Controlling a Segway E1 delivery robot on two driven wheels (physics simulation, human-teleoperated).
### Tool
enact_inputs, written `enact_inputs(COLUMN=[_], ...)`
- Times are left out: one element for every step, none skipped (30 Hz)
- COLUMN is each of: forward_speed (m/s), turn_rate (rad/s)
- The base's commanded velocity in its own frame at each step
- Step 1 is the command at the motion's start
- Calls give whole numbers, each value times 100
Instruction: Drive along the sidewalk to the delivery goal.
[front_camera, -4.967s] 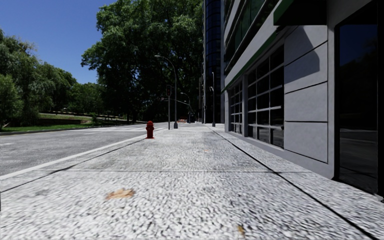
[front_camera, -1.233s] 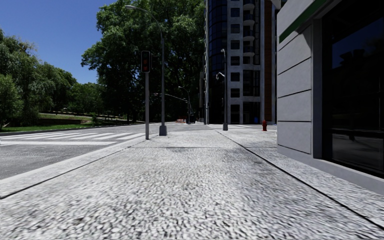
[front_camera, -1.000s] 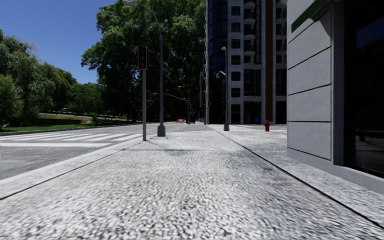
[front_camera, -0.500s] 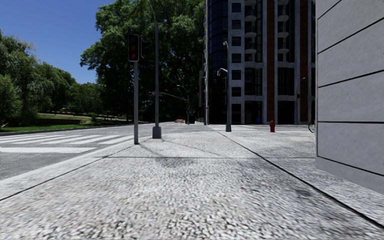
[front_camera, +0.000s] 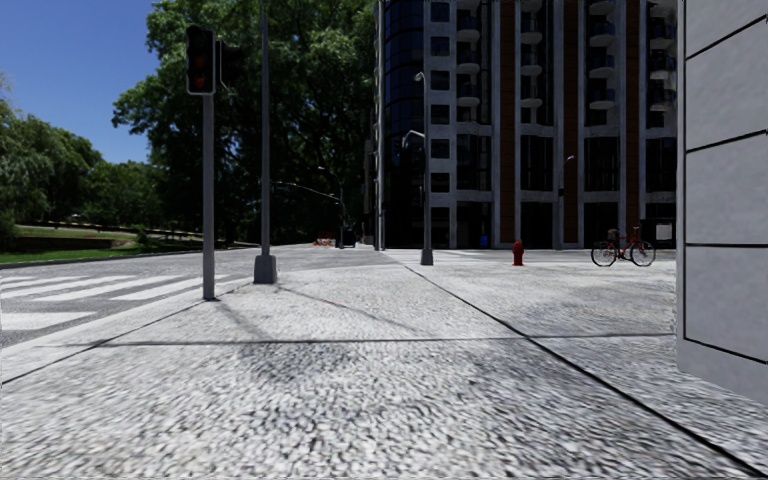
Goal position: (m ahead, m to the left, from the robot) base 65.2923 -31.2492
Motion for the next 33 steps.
enact_inputs(forward_speed=[200, 200, 200, 200, 200, 200, 200, 200, 200, 200, 200, 200, 200, 200, 200, 200, 200, 200, 200, 200, 200, 200, 200, 200, 200, 200, 200, 200, 200, 200, 200, 200, 200], turn_rate=[-38, -38, -38, -38, -38, -38, -38, -38, -38, -38, -38, -38, -38, -38, -38, -38, -38, -38, -38, -38, -38, -38, -38, -38, -38, -33, -33, 0, 0, 0, 0, 0, 0])
